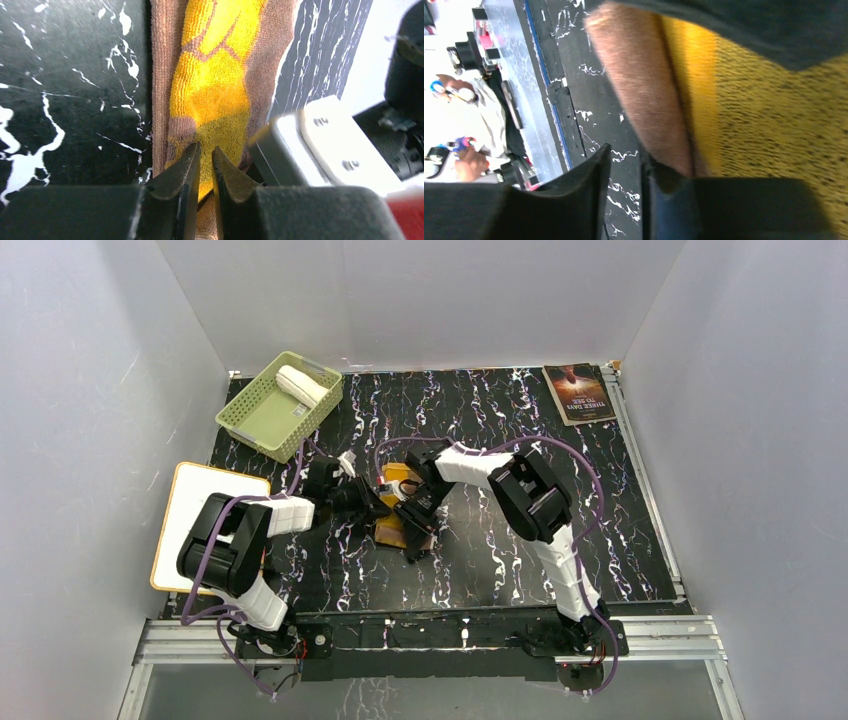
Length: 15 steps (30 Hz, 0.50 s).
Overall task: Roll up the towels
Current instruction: Roll the towel at the center of the board.
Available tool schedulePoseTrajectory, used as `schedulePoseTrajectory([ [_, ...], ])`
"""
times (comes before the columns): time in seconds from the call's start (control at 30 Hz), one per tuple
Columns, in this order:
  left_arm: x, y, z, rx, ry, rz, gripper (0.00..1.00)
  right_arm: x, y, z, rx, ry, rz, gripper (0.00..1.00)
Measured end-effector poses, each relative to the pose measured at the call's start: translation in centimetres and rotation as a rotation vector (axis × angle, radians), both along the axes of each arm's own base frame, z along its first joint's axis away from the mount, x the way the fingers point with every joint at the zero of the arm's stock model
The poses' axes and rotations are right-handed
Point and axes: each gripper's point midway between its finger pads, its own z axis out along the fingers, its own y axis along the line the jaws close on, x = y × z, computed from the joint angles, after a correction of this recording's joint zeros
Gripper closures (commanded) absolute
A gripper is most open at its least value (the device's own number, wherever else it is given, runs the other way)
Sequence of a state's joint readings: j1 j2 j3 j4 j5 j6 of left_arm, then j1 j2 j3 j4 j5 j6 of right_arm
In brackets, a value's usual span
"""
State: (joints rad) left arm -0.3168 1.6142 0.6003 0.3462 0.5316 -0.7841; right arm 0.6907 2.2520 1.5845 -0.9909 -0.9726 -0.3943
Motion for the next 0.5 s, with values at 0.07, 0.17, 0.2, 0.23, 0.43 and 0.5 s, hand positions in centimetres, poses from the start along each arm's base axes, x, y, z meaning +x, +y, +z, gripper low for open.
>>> schedulePoseTrajectory([
  [0.07,0.3,0.3,0.0,0.018,-0.007,0.005,0.86,0.0,0.4,0.5,0.012,-0.018,0.014,0.6],
  [0.17,0.2,0.6,-0.3,0.035,0.006,0.014,0.86,0.3,0.5,2.1,0.022,-0.063,0.007,0.55],
  [0.2,0.2,0.7,-0.4,0.036,0.007,0.014,0.86,0.6,0.6,2.8,0.027,-0.089,-0.003,0.54],
  [0.23,0.2,0.7,-0.4,0.036,0.006,0.015,0.86,1.0,0.7,3.8,0.037,-0.123,-0.018,0.53],
  [0.43,0.1,0.8,-0.4,0.036,0.012,0.02,0.85,1.7,-0.2,10.0,0.109,-0.355,-0.173,0.57],
  [0.5,0.0,1.1,-0.1,0.038,0.015,0.026,0.82,1.5,-0.8,11.4,0.135,-0.415,-0.231,0.62],
])
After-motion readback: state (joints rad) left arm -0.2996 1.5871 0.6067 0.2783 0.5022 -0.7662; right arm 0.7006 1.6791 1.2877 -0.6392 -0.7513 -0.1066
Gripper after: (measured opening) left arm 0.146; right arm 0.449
